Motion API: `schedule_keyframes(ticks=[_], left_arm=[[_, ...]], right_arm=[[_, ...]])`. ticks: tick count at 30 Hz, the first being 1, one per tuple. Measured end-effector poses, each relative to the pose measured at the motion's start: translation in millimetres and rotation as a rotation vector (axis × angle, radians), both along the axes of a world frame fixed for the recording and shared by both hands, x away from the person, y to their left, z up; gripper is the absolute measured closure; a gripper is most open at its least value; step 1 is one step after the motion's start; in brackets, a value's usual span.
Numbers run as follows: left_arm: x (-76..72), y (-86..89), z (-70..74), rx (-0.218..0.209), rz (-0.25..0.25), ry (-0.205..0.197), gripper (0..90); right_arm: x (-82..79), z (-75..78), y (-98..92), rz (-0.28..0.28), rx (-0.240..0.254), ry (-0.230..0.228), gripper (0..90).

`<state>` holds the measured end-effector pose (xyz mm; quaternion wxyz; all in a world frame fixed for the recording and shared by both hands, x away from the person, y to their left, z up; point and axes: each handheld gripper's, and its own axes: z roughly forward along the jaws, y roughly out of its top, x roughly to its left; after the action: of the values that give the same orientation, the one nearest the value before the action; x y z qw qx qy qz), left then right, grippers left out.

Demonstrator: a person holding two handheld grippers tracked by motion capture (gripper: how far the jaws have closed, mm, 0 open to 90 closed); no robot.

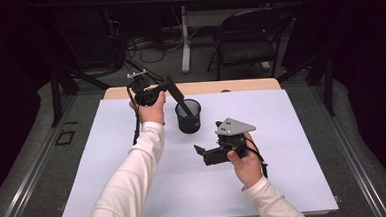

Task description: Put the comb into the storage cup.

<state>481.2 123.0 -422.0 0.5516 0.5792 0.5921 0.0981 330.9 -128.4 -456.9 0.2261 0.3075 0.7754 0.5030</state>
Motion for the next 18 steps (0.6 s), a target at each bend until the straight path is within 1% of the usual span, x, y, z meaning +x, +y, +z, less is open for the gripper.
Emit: schedule_keyframes(ticks=[1, 2, 7, 8, 12, 17, 18], left_arm=[[0.0, 0.5, -0.7, 0.005, -0.001, 0.001, 84.7], [0.1, 0.3, -1.2, -0.002, 0.002, 0.004, 84.7], [0.3, 1.3, -3.4, 0.000, 0.001, 0.007, 84.7], [0.3, 0.8, -3.6, -0.005, 0.004, 0.008, 84.7], [0.5, 1.2, -5.2, 0.001, 0.000, 0.012, 84.6], [0.7, 0.9, -7.7, -0.007, 0.004, 0.015, 84.6], [0.8, 1.3, -8.4, -0.002, 0.001, 0.016, 84.7]], right_arm=[[0.1, -0.1, 0.0, 0.000, 0.000, 0.001, 0.0], [0.1, -0.1, 0.1, 0.000, -0.001, 0.001, 0.0], [0.0, -0.2, 0.2, 0.002, -0.003, 0.003, 0.0], [0.0, -0.3, 0.3, 0.002, -0.003, 0.003, 0.0], [0.1, -0.4, 0.4, 0.002, -0.005, 0.003, 0.0], [0.1, -0.6, 0.7, 0.002, -0.006, 0.004, 0.0], [0.1, -0.7, 0.7, 0.002, -0.006, 0.003, 0.0]])
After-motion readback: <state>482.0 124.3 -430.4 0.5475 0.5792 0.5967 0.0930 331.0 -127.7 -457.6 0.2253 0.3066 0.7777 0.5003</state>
